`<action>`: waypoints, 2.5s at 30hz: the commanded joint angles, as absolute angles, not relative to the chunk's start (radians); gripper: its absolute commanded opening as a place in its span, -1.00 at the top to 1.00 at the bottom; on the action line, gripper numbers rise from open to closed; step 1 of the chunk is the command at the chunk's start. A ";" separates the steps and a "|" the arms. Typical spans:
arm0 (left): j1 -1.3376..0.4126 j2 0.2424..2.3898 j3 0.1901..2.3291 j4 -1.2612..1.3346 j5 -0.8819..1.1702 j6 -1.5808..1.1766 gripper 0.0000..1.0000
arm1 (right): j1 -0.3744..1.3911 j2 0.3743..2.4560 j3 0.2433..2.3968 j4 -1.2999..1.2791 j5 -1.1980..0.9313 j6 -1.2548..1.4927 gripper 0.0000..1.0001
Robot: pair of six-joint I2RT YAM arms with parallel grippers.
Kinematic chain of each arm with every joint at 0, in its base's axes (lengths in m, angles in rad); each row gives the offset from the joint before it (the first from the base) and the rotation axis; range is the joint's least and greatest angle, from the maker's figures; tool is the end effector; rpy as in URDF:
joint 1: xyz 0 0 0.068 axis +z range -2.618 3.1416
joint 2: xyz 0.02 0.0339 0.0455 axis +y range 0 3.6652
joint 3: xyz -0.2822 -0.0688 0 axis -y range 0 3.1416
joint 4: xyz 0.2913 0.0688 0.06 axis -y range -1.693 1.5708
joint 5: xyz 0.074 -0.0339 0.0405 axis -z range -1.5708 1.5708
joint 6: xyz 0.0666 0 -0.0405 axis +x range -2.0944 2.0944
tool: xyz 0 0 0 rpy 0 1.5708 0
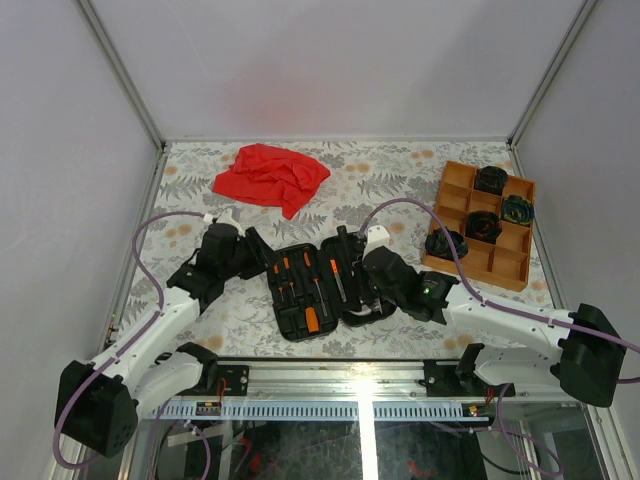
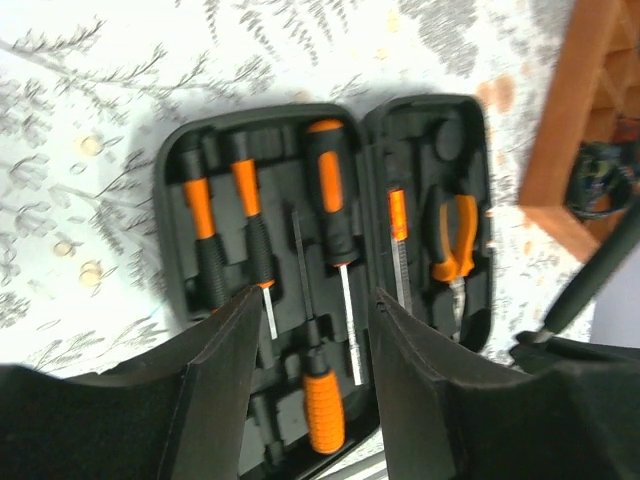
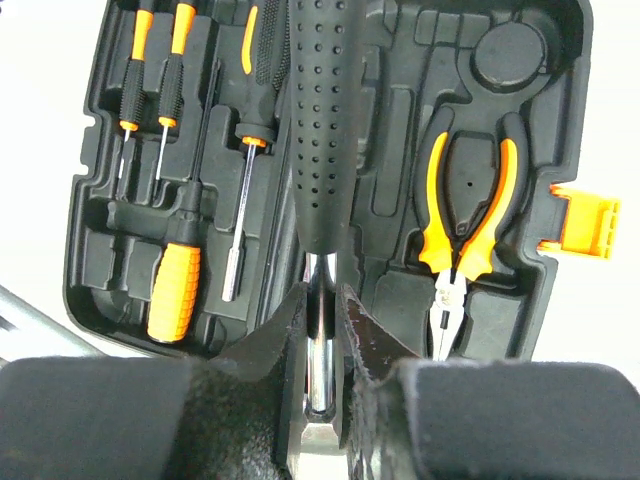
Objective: Sort the tools into containers
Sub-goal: Place the hammer in the storage box.
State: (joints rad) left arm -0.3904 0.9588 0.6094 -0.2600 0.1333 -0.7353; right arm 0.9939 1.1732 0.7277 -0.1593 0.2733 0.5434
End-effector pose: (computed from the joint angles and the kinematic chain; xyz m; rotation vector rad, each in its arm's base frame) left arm 0.2435 -0.1098 0.2210 -0.3133 2.2619 -0.7639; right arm 0.1858 0.2526 0.2238 -0.3374 2.1843 0.5858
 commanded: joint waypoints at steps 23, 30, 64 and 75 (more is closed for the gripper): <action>-0.380 1.170 0.484 -0.150 -0.006 -0.736 0.45 | 0.990 1.222 0.828 -0.162 0.256 0.507 1.00; -0.380 1.221 0.470 -0.091 -0.002 -0.744 0.51 | 0.989 1.216 0.828 -0.189 0.309 0.541 1.00; -0.380 1.114 0.355 -0.100 0.021 -0.846 1.00 | 0.888 1.324 0.725 0.009 0.154 0.450 1.00; -0.380 1.117 0.359 -0.089 0.035 -0.844 1.00 | 0.889 1.371 0.708 -0.011 0.143 0.495 1.00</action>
